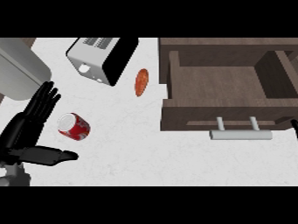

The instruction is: Pick up the can, place it into the drawer and close the drawer

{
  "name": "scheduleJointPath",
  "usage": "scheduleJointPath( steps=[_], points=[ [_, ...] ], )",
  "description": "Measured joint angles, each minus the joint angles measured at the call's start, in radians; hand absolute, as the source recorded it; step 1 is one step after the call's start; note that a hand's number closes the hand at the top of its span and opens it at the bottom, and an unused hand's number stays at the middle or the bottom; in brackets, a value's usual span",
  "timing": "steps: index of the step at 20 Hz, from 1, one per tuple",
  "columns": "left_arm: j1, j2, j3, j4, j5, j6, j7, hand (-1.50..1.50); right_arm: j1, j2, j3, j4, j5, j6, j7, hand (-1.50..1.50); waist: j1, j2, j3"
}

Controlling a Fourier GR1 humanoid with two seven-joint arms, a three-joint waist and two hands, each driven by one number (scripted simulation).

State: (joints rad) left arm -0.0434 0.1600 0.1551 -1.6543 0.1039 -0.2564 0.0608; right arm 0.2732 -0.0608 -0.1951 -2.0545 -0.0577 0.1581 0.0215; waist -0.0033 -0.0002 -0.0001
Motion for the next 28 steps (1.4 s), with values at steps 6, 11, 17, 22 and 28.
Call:
scheduleJointPath(
  steps=[6, 11, 17, 22, 28],
  points=[
    [0.013, -0.018, -0.003, 0.065, -0.044, 0.018, -0.069, -1.50, 0.002, 0.010, -0.004, -0.010, 0.006, 0.016, 0.004, -1.50, 0.000, 0.000, 0.000],
    [-0.028, 0.007, 0.029, 0.191, -0.060, 0.012, -0.139, -1.50, -0.015, 0.008, -0.019, -0.007, -0.003, 0.028, 0.014, -1.50, 0.000, 0.000, 0.000],
    [-0.022, 0.030, 0.052, 0.326, -0.082, -0.013, -0.267, -1.50, -0.019, 0.026, -0.009, -0.001, 0.018, 0.030, 0.009, -1.50, 0.000, 0.000, 0.000],
    [-0.060, 0.059, 0.074, 0.449, -0.095, -0.027, -0.341, -1.50, -0.027, 0.024, -0.017, 0.012, 0.022, 0.040, -0.001, -1.50, -0.001, 0.000, 0.000],
    [-0.070, 0.083, 0.083, 0.599, -0.126, -0.040, -0.469, -1.50, -0.031, 0.032, -0.024, -0.008, 0.025, 0.034, 0.014, -1.50, -0.001, 0.000, 0.000]
  ],
)
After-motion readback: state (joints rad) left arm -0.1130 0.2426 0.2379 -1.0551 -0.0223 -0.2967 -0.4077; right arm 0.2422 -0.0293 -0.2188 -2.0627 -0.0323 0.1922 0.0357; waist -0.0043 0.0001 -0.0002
